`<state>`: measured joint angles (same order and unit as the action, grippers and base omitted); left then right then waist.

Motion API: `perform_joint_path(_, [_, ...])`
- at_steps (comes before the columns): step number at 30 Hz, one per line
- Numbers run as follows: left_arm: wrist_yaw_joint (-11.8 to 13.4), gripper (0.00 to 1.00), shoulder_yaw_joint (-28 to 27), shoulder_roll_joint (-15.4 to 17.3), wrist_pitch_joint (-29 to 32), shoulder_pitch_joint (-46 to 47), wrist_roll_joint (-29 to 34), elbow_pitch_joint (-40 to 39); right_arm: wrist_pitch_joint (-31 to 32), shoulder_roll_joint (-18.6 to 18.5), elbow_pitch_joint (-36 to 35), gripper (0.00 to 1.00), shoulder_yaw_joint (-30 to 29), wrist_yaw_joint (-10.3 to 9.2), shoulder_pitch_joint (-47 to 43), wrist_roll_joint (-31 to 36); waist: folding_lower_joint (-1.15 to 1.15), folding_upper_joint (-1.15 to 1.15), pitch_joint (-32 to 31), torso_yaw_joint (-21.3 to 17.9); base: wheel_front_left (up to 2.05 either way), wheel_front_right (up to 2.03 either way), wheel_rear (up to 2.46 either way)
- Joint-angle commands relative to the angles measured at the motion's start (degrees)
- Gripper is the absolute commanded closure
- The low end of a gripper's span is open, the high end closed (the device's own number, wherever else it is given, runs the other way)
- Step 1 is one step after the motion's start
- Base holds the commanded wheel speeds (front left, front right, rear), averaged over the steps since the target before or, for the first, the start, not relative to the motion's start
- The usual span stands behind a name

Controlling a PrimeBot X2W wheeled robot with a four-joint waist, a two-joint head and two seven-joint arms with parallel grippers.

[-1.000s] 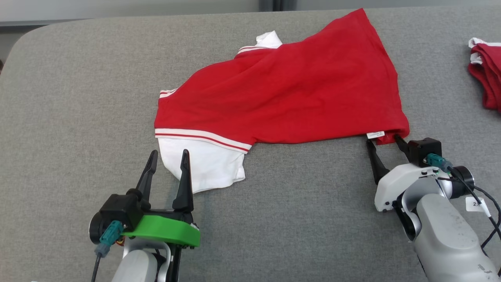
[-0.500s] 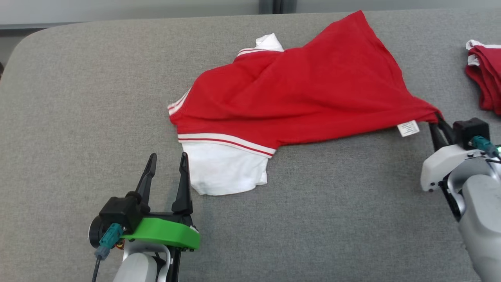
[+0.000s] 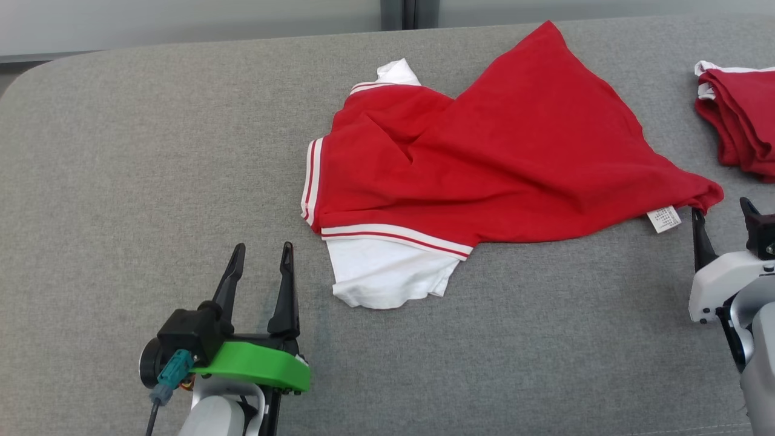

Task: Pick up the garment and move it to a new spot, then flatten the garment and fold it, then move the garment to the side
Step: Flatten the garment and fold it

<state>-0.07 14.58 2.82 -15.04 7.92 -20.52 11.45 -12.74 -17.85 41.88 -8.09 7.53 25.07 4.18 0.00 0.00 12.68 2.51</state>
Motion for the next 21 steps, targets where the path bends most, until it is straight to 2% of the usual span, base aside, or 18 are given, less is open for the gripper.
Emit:
perform_joint_path(1, [-0.3,0.0,-0.3,0.2,-0.2,-0.8,0.5,0.1,-0.6,0.3,0.1,0.0,-1.0,-0.1,-1.2,0.2,0.0,0.0,-0.2,-0.1,0.0,0.0,0.0])
perform_joint_path(6, [-0.3,0.0,-0.4,0.2,-0.2,-1.2,0.7,0.0,-1.2,2.3,-1.7,0.0,-2.8,-0.1,-3.7,-0.9,0.0,0.0,-0.8,-0.7,0.0,0.0,0.0])
perform_joint_path(12, [-0.3,0.0,-0.3,0.2,-0.2,-1.3,0.7,-0.1,0.1,5.4,-6.1,0.0,1.3,-0.1,-6.6,-4.6,0.0,0.0,-0.9,-1.3,0.0,0.0,0.0])
perform_joint_path(17, [-0.4,0.0,-0.1,0.2,-0.2,-0.3,0.8,-0.2,2.8,5.0,-6.9,0.0,4.4,-0.1,-5.6,-5.8,0.0,0.0,-0.1,-1.2,0.0,0.0,0.0])
perform_joint_path(21, [-0.5,0.0,0.1,0.2,-0.2,0.6,1.1,-0.1,3.9,3.9,-4.2,0.0,5.0,-0.1,-2.9,-4.3,0.0,0.0,0.7,-0.4,0.0,0.0,0.0])
